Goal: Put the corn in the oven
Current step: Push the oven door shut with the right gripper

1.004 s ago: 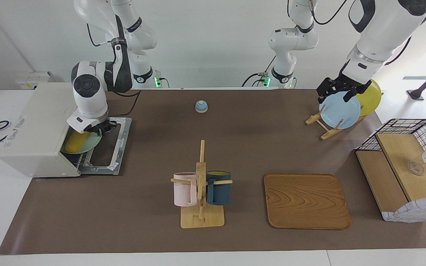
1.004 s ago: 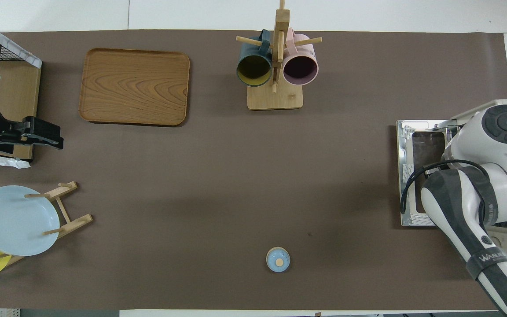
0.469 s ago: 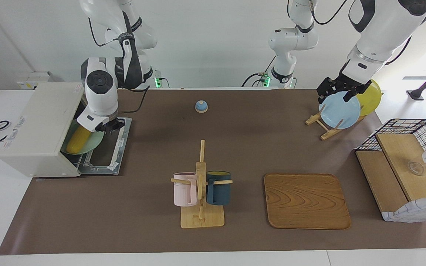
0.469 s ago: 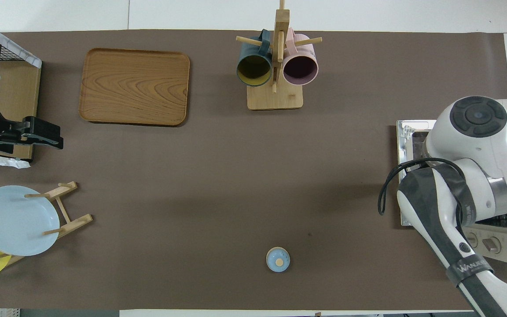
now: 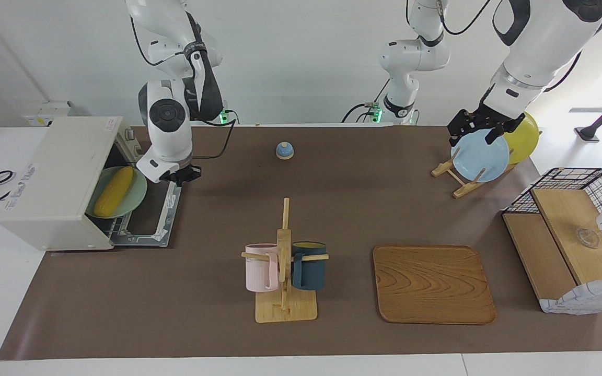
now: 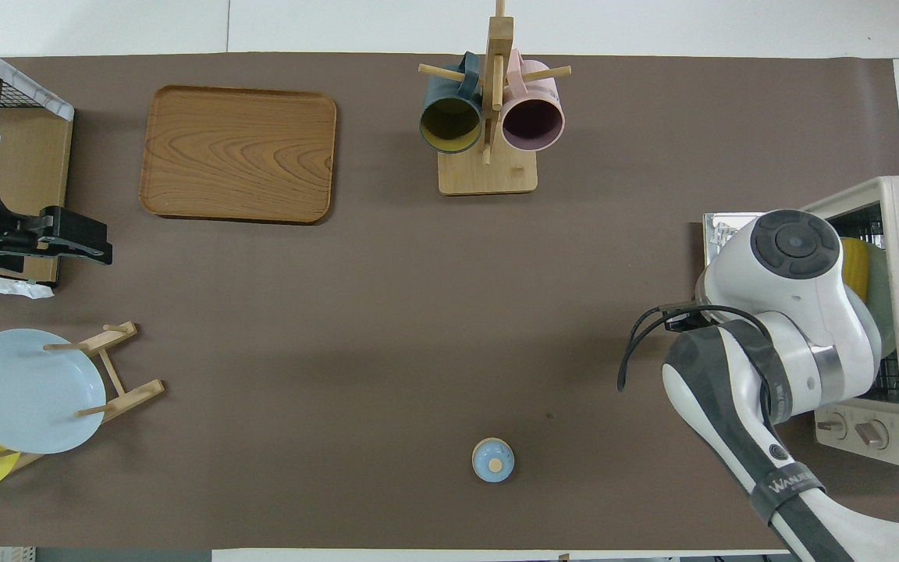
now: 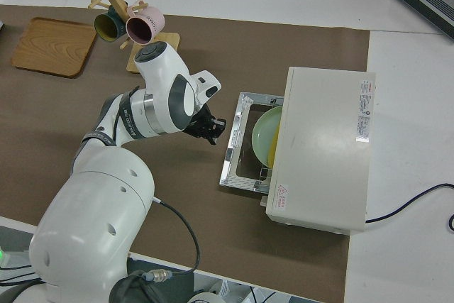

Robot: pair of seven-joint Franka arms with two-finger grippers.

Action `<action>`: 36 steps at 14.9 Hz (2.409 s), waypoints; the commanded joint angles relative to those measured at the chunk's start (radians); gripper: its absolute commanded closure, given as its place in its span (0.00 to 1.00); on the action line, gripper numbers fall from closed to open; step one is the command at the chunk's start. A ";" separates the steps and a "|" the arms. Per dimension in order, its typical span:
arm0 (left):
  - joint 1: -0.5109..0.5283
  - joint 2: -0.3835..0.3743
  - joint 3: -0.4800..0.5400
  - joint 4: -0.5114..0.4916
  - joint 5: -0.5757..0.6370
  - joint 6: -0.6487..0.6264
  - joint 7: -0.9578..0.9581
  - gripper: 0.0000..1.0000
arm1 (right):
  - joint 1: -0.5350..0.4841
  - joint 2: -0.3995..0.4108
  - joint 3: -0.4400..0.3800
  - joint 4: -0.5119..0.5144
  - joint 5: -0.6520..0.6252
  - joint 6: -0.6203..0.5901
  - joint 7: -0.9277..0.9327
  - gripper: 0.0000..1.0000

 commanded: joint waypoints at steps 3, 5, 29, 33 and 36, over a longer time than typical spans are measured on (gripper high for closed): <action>0.010 -0.005 -0.006 0.006 0.006 -0.003 0.007 0.00 | 0.001 -0.081 0.001 -0.179 0.018 0.143 0.044 1.00; 0.010 -0.005 -0.006 0.007 0.006 -0.003 0.007 0.00 | -0.007 -0.090 0.001 -0.211 0.018 0.171 0.036 1.00; 0.010 -0.005 -0.006 0.006 0.006 -0.003 0.006 0.00 | -0.152 -0.121 -0.013 0.086 -0.154 -0.206 -0.319 1.00; 0.010 -0.005 -0.006 0.007 0.006 -0.003 0.006 0.00 | -0.235 -0.138 -0.014 0.094 -0.154 -0.205 -0.422 1.00; 0.010 -0.005 -0.004 0.007 0.006 -0.003 0.006 0.00 | -0.257 -0.153 -0.017 0.103 -0.154 -0.208 -0.476 1.00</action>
